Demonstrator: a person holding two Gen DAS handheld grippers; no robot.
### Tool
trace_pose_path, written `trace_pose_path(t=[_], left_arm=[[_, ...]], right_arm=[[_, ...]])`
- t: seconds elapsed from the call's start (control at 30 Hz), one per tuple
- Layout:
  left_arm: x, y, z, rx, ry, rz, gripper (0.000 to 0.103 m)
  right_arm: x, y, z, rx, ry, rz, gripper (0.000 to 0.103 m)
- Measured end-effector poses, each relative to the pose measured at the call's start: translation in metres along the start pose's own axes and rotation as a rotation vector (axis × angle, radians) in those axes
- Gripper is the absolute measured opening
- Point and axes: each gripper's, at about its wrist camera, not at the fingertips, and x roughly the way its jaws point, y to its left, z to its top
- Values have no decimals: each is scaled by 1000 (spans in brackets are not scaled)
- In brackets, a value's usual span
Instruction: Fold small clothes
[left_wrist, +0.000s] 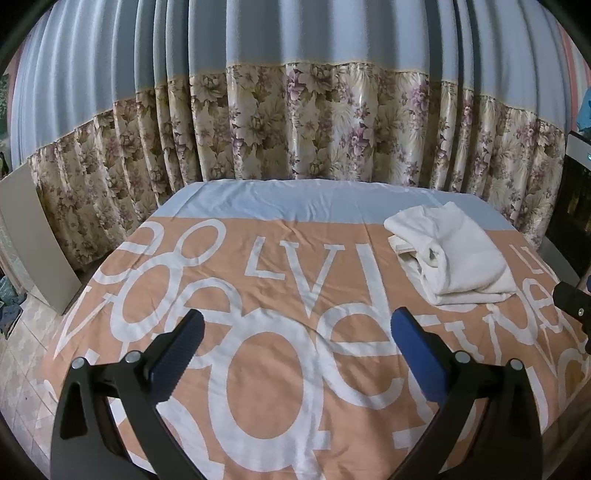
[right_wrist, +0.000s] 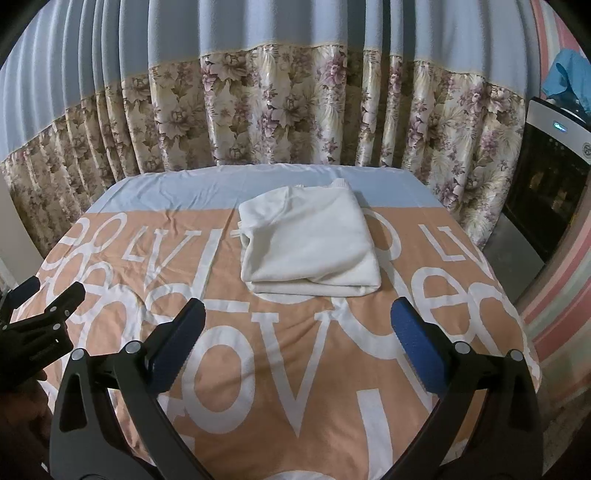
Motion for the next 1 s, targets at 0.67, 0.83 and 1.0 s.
trace_pose_path(t=[0.67, 0.83, 1.0], left_arm=[[13, 19, 5, -46, 61, -34, 101], [21, 22, 1, -51, 87, -32, 101], [20, 24, 0, -61, 82, -30, 101]], right_arm=[[6, -1, -2, -2, 10, -6, 100], [7, -1, -3, 0, 14, -8, 100], [13, -1, -4, -6, 22, -7, 100]])
